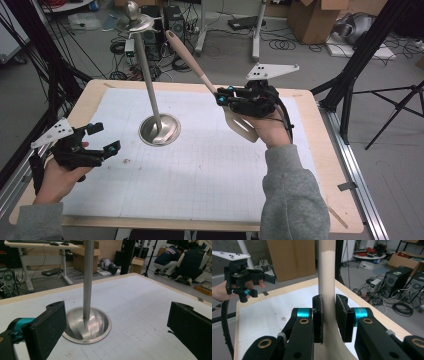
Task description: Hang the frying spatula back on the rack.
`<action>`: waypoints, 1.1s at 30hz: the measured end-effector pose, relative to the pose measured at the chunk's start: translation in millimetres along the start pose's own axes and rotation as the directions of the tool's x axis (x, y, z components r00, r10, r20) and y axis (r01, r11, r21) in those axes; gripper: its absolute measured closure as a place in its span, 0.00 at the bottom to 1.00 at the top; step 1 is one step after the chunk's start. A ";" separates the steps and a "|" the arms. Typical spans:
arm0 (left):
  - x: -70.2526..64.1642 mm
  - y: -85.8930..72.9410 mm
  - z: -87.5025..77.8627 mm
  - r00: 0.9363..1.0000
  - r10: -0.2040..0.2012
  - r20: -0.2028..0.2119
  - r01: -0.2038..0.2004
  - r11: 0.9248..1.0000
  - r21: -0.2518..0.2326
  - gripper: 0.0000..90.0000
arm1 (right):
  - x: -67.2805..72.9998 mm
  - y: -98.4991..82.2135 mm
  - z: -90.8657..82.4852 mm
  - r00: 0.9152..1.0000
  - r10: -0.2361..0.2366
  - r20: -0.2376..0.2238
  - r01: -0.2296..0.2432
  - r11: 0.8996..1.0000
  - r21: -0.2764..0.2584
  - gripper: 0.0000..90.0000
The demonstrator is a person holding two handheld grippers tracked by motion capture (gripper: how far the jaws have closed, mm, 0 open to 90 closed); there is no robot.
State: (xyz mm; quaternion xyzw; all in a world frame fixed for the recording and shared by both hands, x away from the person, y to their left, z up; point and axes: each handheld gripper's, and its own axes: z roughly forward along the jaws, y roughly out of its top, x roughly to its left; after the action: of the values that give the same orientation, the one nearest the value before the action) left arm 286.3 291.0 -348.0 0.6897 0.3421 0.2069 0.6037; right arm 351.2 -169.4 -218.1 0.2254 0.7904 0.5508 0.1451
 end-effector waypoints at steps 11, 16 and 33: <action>0.3 -1.6 -0.4 1.000 -0.009 0.016 0.009 1.000 0.003 0.03 | 2.7 6.2 8.6 1.000 0.015 -0.013 -0.015 1.000 -0.020 0.86; 0.7 -1.0 -2.1 1.000 -0.003 0.004 0.003 1.000 -0.009 0.03 | 4.0 10.0 13.7 1.000 0.001 0.001 -0.001 1.000 -0.007 0.86; 0.8 -3.7 -3.6 1.000 -0.006 -0.001 0.006 1.000 0.008 0.03 | 2.9 11.3 20.5 1.000 0.015 -0.001 -0.015 1.000 -0.008 0.86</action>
State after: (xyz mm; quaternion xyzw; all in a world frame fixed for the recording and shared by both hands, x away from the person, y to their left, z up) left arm 283.5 294.2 -351.0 0.6911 0.3451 0.2041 0.6014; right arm 360.8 -148.1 -214.6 0.2305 0.7865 0.5554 0.1412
